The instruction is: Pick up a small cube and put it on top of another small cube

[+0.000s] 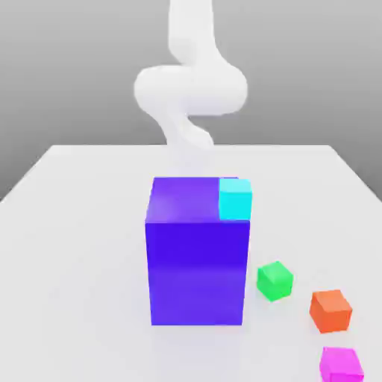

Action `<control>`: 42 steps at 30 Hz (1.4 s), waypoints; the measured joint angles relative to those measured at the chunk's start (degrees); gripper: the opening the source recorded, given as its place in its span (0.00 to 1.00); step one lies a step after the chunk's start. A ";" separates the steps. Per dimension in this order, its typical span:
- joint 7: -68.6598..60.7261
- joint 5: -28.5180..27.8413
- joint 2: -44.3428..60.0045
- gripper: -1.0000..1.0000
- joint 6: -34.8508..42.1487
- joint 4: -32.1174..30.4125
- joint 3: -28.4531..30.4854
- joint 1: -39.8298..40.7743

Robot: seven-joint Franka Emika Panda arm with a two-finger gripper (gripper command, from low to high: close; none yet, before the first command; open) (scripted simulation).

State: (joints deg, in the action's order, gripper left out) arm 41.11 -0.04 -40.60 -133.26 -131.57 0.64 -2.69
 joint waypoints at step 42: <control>-54.23 -3.91 69.79 0.00 -23.14 4.17 -3.86 -18.65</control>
State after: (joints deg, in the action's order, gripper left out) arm -13.13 -3.95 29.19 -156.40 -127.40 -3.21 -21.34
